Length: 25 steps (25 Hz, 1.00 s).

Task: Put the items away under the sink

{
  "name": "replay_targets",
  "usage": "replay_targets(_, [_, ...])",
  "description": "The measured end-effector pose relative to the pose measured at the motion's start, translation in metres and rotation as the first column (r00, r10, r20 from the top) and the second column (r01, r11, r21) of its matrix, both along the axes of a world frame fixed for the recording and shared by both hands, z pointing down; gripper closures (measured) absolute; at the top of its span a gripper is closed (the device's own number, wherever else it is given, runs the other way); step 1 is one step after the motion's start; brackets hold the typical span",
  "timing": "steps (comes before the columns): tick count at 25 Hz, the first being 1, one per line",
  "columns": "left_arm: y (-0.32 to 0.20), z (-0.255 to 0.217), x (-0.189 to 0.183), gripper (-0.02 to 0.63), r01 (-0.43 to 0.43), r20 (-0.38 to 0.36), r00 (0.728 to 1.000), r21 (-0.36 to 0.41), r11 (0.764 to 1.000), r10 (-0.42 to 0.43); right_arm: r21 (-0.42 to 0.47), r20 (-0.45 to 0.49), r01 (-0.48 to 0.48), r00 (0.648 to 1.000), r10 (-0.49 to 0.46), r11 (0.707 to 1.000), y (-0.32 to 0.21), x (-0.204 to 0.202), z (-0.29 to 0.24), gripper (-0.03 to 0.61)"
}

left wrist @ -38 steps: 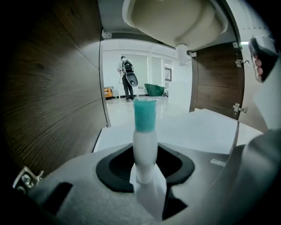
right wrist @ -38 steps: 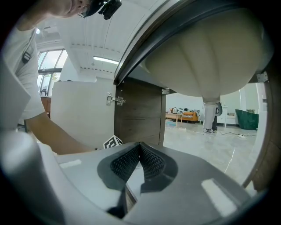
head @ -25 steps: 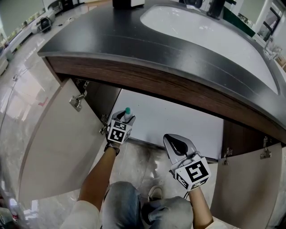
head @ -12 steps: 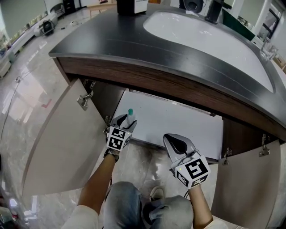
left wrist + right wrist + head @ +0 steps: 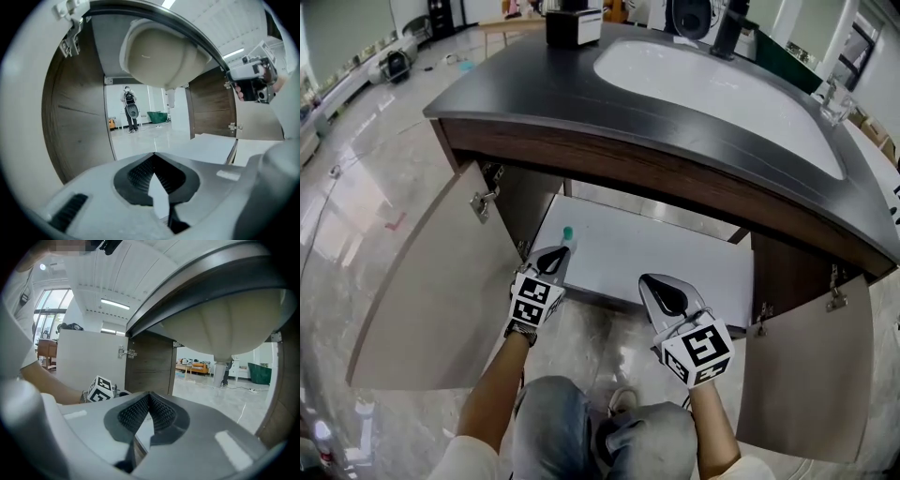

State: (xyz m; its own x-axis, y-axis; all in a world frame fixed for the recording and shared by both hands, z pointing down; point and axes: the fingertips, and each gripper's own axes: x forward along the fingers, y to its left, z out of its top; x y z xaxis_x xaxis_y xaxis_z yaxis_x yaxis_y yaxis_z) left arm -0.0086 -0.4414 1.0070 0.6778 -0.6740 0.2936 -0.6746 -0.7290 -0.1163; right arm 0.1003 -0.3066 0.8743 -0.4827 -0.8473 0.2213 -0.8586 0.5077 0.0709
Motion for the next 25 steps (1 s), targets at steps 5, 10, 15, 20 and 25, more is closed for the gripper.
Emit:
replay_targets(5, [0.024,-0.038,0.011,0.614,-0.082,-0.034,0.996,0.037,0.996,0.083,0.019,-0.015,-0.014,1.0,0.014,1.0,0.008,0.001,-0.016,0.571])
replay_targets(10, [0.048,-0.07,0.013,0.614,-0.117,-0.067,0.99,0.063,0.991,0.121,0.029,-0.021,-0.018,1.0,0.018,0.999,0.017,-0.004,-0.027,0.571])
replay_targets(15, [0.073,-0.114,0.004,0.611,-0.122,-0.081,0.988,0.152,0.981,0.135,0.039,-0.005,-0.014,1.0,0.014,0.999,0.023,-0.006,-0.042,0.571])
replay_targets(20, [0.092,-0.154,-0.004,0.609,-0.126,-0.092,0.985,0.214,0.969,0.148,0.064,0.006,-0.012,1.0,0.011,0.998,0.026,-0.005,-0.062,0.571])
replay_targets(25, [0.106,-0.187,-0.008,0.609,-0.108,-0.096,0.986,0.275,0.955,0.139,0.085,-0.01,0.017,1.0,-0.016,0.996,0.029,-0.014,-0.076,0.571])
